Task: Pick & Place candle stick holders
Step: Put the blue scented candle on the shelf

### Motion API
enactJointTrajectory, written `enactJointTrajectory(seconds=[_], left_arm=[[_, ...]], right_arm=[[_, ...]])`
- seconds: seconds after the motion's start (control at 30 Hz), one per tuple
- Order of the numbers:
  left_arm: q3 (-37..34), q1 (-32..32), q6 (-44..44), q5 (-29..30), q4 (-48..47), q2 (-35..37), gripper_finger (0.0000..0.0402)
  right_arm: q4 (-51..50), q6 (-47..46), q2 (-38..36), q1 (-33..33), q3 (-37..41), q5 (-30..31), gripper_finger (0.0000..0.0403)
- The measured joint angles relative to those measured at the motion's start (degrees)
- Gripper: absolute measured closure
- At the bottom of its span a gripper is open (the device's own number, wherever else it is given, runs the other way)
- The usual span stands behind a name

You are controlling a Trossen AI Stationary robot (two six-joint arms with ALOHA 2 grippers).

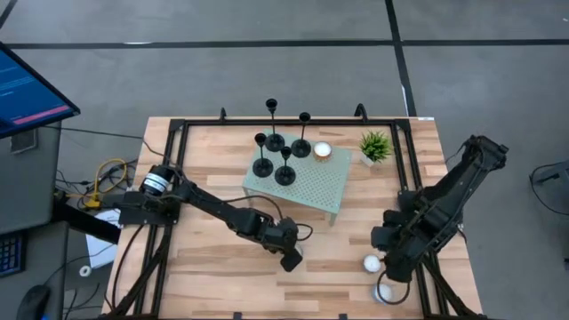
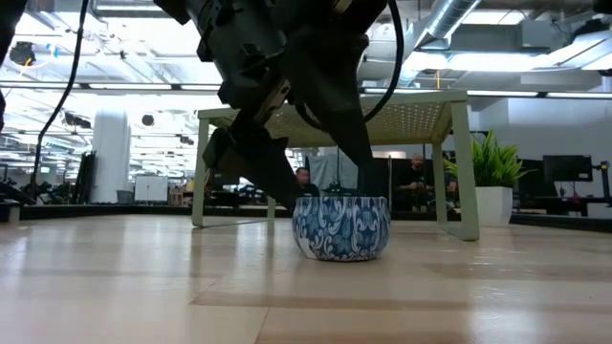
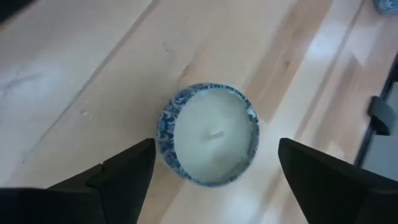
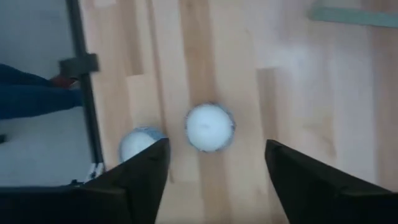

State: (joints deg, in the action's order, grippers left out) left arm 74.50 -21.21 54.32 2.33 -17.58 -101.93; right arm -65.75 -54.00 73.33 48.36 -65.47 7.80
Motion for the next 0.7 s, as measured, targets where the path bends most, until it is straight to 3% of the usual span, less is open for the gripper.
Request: enactJointTrajectory(seconds=[0.17, 0.3, 0.5, 0.7], left_arm=[[-0.1, -1.2, 0.3, 0.2, -1.3, 6.0, 0.0060], [-0.1, -4.5, 0.3, 6.9, -3.7, 14.0, 0.0061], [-0.1, -11.8, -0.1, 18.5, -8.8, 24.6, 0.0064], [0.0, -17.8, -0.1, 26.5, -10.6, 32.1, 0.0074]], right_arm=[[5.6, 0.6, 1.7, -0.9, 0.0, -0.3, 0.0132], [13.6, 4.6, 3.9, -4.5, 0.0, 2.7, 0.0132], [32.0, 24.4, 12.7, -12.9, -2.0, 1.3, 0.0132], [32.8, 38.5, 23.5, -17.8, -11.7, 1.0, 0.0132]])
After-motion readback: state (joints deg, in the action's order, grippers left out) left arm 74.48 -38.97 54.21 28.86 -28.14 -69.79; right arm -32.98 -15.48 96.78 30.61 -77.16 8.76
